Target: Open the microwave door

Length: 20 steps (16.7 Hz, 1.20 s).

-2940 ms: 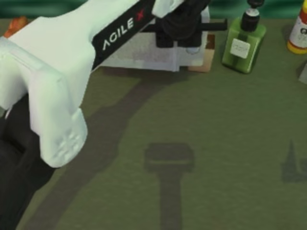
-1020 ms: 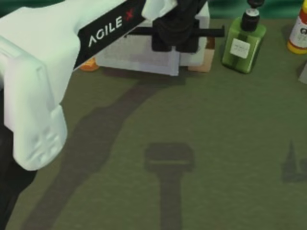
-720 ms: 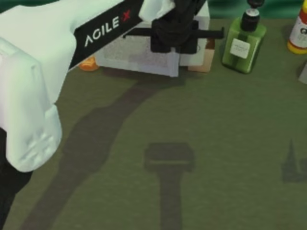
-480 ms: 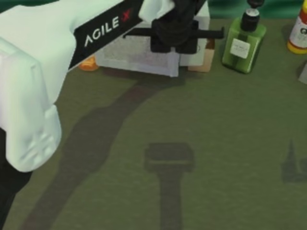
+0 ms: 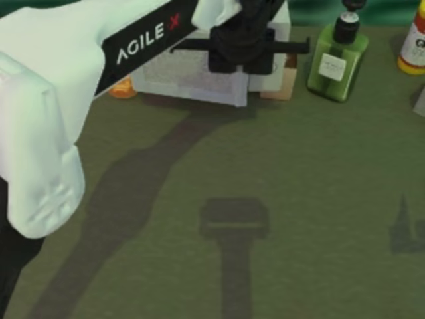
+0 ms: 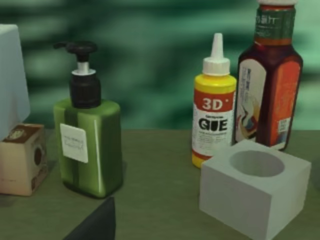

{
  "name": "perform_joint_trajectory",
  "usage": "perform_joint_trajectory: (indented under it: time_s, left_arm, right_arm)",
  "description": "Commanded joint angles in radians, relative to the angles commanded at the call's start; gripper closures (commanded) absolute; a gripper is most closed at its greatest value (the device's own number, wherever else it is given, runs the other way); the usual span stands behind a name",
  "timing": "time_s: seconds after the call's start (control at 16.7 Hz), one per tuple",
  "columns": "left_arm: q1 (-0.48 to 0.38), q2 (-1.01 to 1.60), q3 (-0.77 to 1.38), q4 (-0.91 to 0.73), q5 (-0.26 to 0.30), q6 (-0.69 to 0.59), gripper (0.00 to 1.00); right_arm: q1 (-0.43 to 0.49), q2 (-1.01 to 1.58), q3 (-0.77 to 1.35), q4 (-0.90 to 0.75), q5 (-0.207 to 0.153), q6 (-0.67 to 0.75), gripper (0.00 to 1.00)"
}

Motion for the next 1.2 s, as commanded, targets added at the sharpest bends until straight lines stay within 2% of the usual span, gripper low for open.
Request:
perform_joint_trajectory:
  time_s: [0.72,1.2]
  left_arm:
    - [-0.007,0.002,-0.004,0.004,0.005,-0.001,1.0]
    - [0.008,-0.12,-0.203,0.109,0.046,0.097,1.0]
  right_arm:
    - [0.0,0.0,0.0,0.0,0.0,0.0,0.0]
    - [0.0,0.0,0.0,0.0,0.0,0.0,0.0]
